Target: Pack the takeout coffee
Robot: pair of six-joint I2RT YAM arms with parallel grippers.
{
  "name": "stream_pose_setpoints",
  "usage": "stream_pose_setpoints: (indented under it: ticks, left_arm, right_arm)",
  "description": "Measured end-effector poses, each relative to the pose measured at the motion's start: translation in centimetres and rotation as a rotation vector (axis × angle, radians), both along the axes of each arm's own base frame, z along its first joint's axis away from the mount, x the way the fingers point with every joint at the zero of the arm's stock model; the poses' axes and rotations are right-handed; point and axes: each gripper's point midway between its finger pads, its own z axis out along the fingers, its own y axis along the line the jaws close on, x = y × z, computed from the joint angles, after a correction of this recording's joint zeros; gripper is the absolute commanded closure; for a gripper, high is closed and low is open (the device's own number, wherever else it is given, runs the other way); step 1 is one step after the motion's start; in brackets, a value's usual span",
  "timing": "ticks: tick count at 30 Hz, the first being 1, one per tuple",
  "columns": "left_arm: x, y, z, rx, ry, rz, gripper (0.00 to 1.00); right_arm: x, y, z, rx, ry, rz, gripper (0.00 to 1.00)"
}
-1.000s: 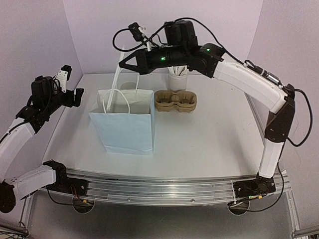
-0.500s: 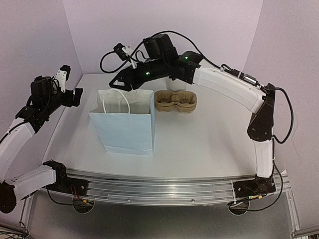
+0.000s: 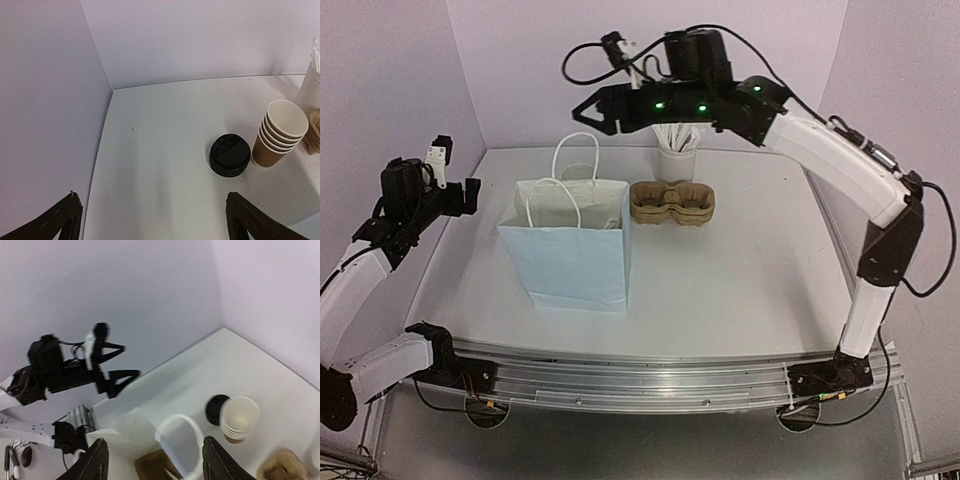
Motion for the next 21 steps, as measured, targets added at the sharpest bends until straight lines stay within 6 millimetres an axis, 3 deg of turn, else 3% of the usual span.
stream_pose_setpoints:
  ticks: [2,5,8,10,12,16,18,21]
  left_arm:
    - [0.1,0.7,-0.2,-0.037,-0.012,0.034,0.00]
    - [0.3,2.1,-1.3,-0.100,-0.023,0.096,0.00]
    - [0.5,3.0,-2.5,-0.148,-0.036,0.131,0.00]
    - [0.5,3.3,-3.4,-0.181,-0.042,0.144,0.00]
    - [0.6,3.3,-4.2,-0.214,-0.061,0.144,0.00]
    - [0.1,3.5,-7.2,-0.273,-0.047,0.135,0.00]
    - [-0.3,3.5,-8.4,-0.295,-0.032,0.125,0.00]
    - [-0.9,3.2,-9.5,-0.323,-0.032,0.090,0.00]
  right_arm:
    - [2.7,-5.2,-0.1,-0.017,0.020,-0.154,0.40]
    - [7.6,-14.9,-0.9,-0.035,0.038,-0.440,0.40]
    - [10.7,-24.7,-5.1,-0.115,0.078,-0.714,0.40]
    - [11.2,-29.1,-8.2,-0.184,0.113,-0.829,0.39]
    - [10.9,-32.3,-11.7,-0.242,0.147,-0.892,0.38]
    - [7.9,-38.3,-18.6,-0.367,0.196,-0.972,0.35]
    - [5.8,-40.2,-20.5,-0.378,0.181,-0.989,0.35]
    - [3.1,-41.0,-20.8,-0.310,0.102,-0.980,0.34]
